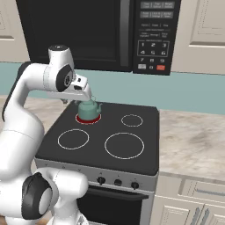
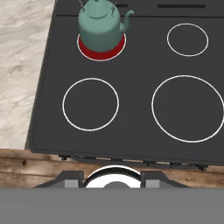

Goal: The kettle is done boiling. Turn off the stove, then wait for 300 timesteps before moving the kettle to the dining table.

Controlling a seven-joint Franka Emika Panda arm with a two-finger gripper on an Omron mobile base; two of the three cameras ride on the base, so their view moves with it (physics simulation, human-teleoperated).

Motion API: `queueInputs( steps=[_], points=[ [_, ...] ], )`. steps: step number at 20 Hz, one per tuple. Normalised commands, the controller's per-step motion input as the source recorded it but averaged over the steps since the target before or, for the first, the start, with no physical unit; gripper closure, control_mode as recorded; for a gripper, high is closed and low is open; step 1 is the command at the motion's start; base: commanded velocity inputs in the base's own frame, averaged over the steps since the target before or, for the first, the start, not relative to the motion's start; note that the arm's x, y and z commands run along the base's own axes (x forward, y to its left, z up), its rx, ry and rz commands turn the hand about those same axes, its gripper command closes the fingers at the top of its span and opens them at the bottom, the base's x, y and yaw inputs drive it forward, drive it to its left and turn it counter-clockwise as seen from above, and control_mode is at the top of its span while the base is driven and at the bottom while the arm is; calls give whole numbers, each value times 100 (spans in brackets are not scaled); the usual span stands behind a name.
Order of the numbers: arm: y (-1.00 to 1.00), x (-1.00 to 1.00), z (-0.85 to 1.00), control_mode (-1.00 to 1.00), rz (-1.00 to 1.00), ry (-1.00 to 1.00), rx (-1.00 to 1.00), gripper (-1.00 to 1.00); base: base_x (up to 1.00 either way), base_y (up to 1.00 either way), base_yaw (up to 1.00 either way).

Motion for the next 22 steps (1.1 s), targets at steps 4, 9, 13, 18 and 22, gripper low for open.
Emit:
queueInputs(
  steps=[4, 9, 13, 18, 22],
  points=[
    [0, -3, 0, -100, 0, 0, 0, -100, 0, 0, 0],
    [0, 0, 0, -100, 0, 0, 0, -100, 0, 0, 0],
    [0, 0, 0, -100, 0, 0, 0, -100, 0, 0, 0],
    [0, 0, 0, -100, 0, 0, 0, -100, 0, 0, 0],
    [0, 0, 0, -100, 0, 0, 0, -100, 0, 0, 0]
  ],
)
